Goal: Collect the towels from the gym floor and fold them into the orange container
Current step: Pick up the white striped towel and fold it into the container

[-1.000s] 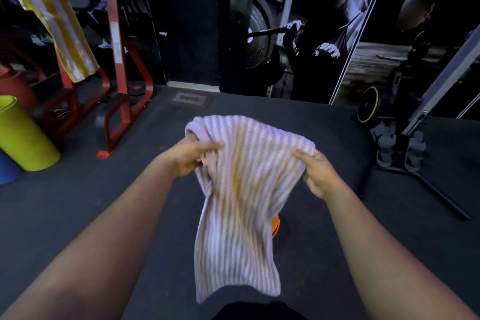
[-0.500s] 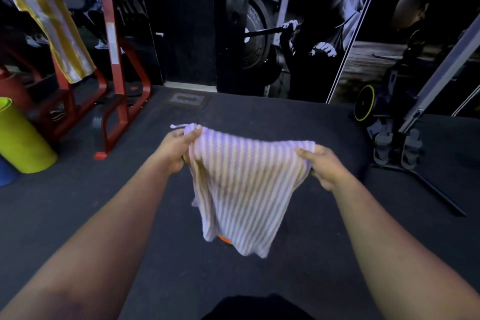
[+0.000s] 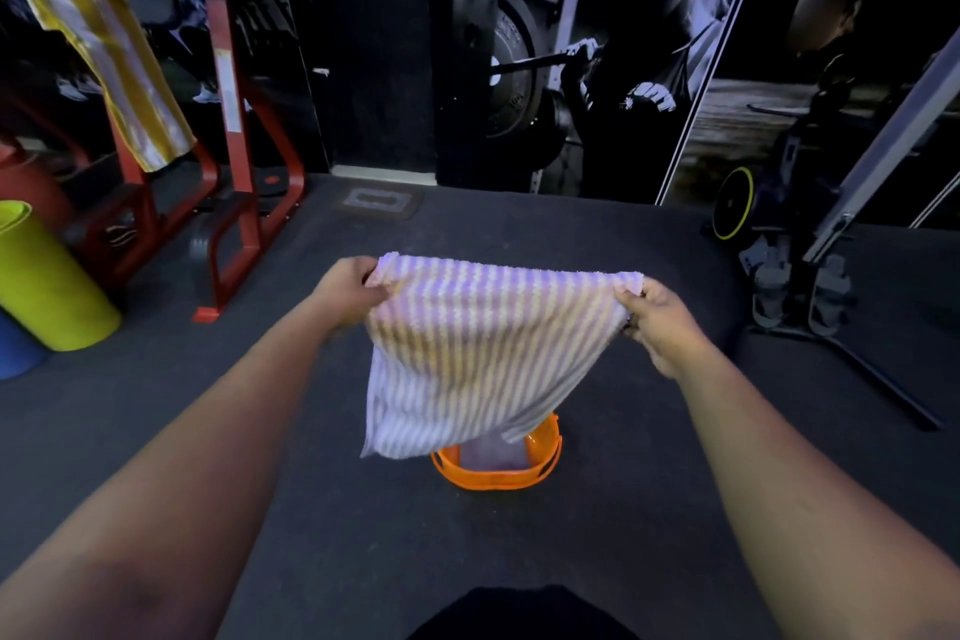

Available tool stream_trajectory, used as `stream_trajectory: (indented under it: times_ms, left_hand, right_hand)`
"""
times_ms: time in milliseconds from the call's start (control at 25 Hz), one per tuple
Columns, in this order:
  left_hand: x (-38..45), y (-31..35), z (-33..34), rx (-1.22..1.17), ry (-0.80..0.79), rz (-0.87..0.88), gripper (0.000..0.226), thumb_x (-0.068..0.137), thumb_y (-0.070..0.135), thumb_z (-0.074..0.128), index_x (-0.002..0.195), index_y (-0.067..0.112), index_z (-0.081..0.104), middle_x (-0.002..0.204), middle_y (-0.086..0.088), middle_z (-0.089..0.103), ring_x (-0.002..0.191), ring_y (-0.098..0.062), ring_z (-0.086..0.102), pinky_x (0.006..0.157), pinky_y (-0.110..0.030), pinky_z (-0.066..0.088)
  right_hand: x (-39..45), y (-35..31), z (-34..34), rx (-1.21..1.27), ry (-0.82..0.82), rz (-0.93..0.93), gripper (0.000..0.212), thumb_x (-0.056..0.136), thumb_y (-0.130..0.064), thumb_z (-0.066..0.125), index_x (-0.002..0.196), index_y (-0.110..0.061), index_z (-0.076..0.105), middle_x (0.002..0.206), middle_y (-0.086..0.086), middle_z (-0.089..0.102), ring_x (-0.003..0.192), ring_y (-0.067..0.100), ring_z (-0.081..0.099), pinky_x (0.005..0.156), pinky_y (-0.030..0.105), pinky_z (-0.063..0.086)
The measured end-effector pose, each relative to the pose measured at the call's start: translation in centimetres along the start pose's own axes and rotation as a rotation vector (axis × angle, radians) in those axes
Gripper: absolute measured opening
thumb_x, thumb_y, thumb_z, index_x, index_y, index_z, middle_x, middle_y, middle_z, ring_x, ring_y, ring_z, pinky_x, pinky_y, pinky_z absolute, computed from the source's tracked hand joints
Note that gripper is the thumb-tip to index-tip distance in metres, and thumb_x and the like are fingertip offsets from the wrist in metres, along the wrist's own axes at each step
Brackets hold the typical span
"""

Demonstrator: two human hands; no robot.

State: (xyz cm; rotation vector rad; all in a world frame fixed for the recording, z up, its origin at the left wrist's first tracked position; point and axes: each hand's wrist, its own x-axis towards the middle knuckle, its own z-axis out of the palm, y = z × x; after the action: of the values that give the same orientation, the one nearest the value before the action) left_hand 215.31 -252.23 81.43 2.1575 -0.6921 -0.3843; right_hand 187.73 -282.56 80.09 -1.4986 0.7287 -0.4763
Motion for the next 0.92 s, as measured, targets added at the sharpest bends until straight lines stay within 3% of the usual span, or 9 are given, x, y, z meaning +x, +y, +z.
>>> stream_trajectory:
  times_ms: [80,200,280,440,600,720,800,920]
  left_hand:
    - [0.7,-0.2,0.0,0.085,0.110,-0.042,0.012,0.093,0.013,0.066,0.091,0.001,0.067,0.074,-0.004,0.059,0.066,-0.018,0.053,0.058,-0.030,0.040]
    - [0.8,0.4,1.1,-0.509,0.121,-0.176,0.014,0.096,0.014,0.063,0.086,0.006,0.068,0.073,-0.003,0.069,0.069,-0.020,0.062,0.069,-0.034,0.052]
    - [0.5,0.4,2.1,-0.710,0.112,-0.246,0.017,0.096,0.022,0.067,0.085,0.009,0.069,0.072,-0.004,0.069,0.066,-0.021,0.061,0.065,-0.031,0.051]
    - [0.8,-0.3,2.5,-0.624,0.234,-0.204,0.024,0.094,0.023,0.072,0.096,-0.001,0.070,0.083,-0.011,0.072,0.074,-0.023,0.064,0.072,-0.038,0.054]
    - [0.9,-0.7,2.1,-0.334,0.350,-0.178,0.014,0.089,0.025,0.077,0.082,0.016,0.069,0.076,-0.001,0.070,0.065,-0.015,0.060,0.065,-0.028,0.049]
    - [0.8,-0.4,2.2,-0.421,0.376,-0.162,0.010,0.090,0.019,0.078,0.091,0.014,0.069,0.086,-0.003,0.073,0.072,-0.014,0.066,0.065,-0.026,0.051]
    - [1.0,-0.2,2.1,-0.567,0.327,-0.200,0.014,0.092,0.017,0.075,0.100,0.007,0.069,0.089,-0.008,0.073,0.071,-0.017,0.068,0.062,-0.026,0.053]
    - [0.3,-0.9,2.5,-0.744,0.081,-0.493,0.028,0.092,0.027,0.076,0.098,0.001,0.068,0.082,-0.012,0.071,0.066,-0.022,0.069,0.060,-0.034,0.059]
  right_hand:
    - [0.5,0.2,0.0,-0.157,0.046,-0.025,0.013,0.098,-0.027,0.063,0.101,-0.015,0.069,0.092,0.004,0.073,0.081,0.017,0.063,0.073,0.035,0.051]
    - [0.8,-0.3,0.2,-0.018,0.120,0.020,0.005,0.092,-0.019,0.065,0.091,-0.014,0.067,0.087,0.007,0.068,0.079,0.020,0.058,0.066,0.033,0.046]
    - [0.5,-0.4,0.0,0.085,0.072,0.103,0.008,0.091,-0.011,0.063,0.096,-0.015,0.067,0.090,0.010,0.067,0.083,0.024,0.058,0.068,0.033,0.047]
    - [0.3,0.0,-0.6,0.053,0.083,0.059,0.006,0.093,-0.014,0.070,0.097,-0.010,0.069,0.094,0.012,0.072,0.082,0.020,0.066,0.080,0.036,0.053]
    - [0.1,0.5,-1.0,-0.099,0.181,-0.013,0.017,0.085,-0.016,0.081,0.087,-0.008,0.067,0.083,0.011,0.074,0.075,0.018,0.064,0.073,0.034,0.053]
    - [0.0,0.4,-1.1,-0.022,0.167,0.057,0.013,0.086,-0.011,0.078,0.090,-0.011,0.066,0.087,0.009,0.074,0.083,0.021,0.069,0.083,0.037,0.058]
    - [-0.2,0.1,-1.0,0.119,0.098,0.186,0.008,0.090,-0.013,0.073,0.095,-0.013,0.067,0.087,0.008,0.073,0.084,0.023,0.069,0.088,0.041,0.057]
    - [-0.6,0.1,-0.7,0.076,-0.006,0.427,0.023,0.093,-0.036,0.071,0.096,-0.014,0.071,0.084,0.006,0.074,0.075,0.020,0.068,0.073,0.035,0.056]
